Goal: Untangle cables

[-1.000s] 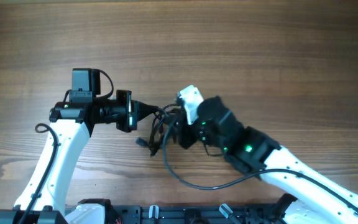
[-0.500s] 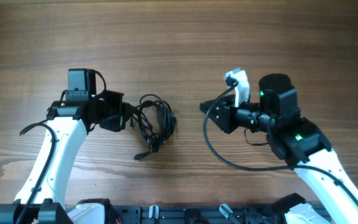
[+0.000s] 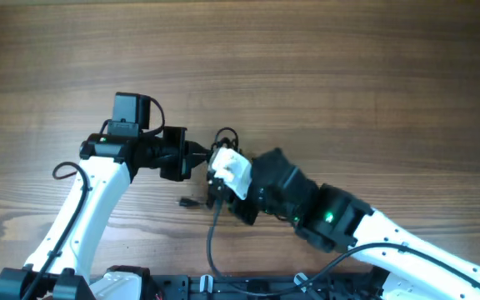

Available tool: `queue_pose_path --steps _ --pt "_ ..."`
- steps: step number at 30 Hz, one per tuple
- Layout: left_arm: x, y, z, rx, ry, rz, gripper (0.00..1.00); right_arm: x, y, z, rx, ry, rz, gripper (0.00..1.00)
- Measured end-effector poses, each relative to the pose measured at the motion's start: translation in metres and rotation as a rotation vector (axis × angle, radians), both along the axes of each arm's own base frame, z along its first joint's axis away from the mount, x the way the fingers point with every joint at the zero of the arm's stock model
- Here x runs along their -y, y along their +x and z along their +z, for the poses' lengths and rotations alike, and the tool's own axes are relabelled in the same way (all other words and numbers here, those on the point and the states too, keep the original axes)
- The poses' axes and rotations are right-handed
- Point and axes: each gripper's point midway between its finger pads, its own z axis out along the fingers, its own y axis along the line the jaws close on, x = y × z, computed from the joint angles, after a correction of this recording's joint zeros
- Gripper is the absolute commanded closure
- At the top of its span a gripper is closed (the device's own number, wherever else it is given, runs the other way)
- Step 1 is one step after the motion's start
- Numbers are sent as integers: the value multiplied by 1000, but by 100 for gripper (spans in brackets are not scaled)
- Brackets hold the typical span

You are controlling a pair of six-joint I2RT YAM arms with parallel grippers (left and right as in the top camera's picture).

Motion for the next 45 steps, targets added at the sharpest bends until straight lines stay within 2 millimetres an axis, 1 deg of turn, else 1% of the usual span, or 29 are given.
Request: queue_pose_path --steps 2,3,5,6,8,11,15,17,20,23,24,25,26,29,32,33,35,36,37,38,40,41,42,44,45 --pt "1 -2 0 -21 -4 8 96 1 8 -9 43 -51 -33 70" --pt "1 -6 -2 -48 -6 14 96 1 14 -19 52 -86 -49 69" --pt "1 -8 -2 -65 -5 18 96 -3 21 -30 62 -109 -58 69" --pt "1 -8 -2 -66 -4 19 96 -6 26 -42 63 -131 -65 69" --pt "1 -9 -3 -72 -5 21 96 -11 31 -50 68 -142 -66 69" --pt "1 -9 -3 -72 -5 21 96 -8 32 -56 68 -169 -75 69" --pt "2 -9 -3 -77 -6 22 96 8 33 -70 67 -265 -110 68" --pt "2 -9 -3 -77 -7 22 96 15 31 -75 62 -302 -111 66" --pt "3 -10 -2 -77 -11 20 96 18 33 -77 78 -326 -112 63" --pt "4 -10 0 -78 -25 14 96 21 36 -76 112 -350 -108 62" --pt "4 -10 0 -78 -27 13 96 21 37 -77 118 -354 -105 69" --pt "5 -10 0 -76 -27 12 96 21 37 -77 125 -358 -104 86" --pt "4 -10 0 -74 -27 12 96 21 38 -77 133 -363 -102 96" --pt "4 -10 0 -76 -26 11 96 23 42 -80 145 -380 -114 96" --pt "4 -10 -1 -73 -19 14 96 19 45 -73 116 -321 -170 96" --pt "2 -9 -2 -70 -11 17 96 20 47 -67 107 -289 -195 96" --pt "1 -6 -2 -57 0 22 96 23 46 -44 82 -204 -227 96" --pt "0 -4 -3 -53 13 28 96 27 43 -28 62 -146 -236 96" --pt "-4 -5 -6 -60 42 38 96 33 45 -3 53 -58 -254 96" --pt "-4 -5 -7 -61 44 36 96 41 43 14 27 6 -260 96" --pt "-1 -7 -6 -60 45 28 96 56 41 24 -48 62 -268 96" --pt "0 -7 -6 -59 45 25 96 62 40 25 -88 80 -274 96" --pt "1 -8 -4 -58 42 20 96 72 43 23 -150 99 -297 96" --pt "2 -9 -3 -58 44 17 96 84 49 19 -231 125 -340 96" --pt "1 -10 -4 -62 48 18 96 94 55 16 -279 141 -388 96"
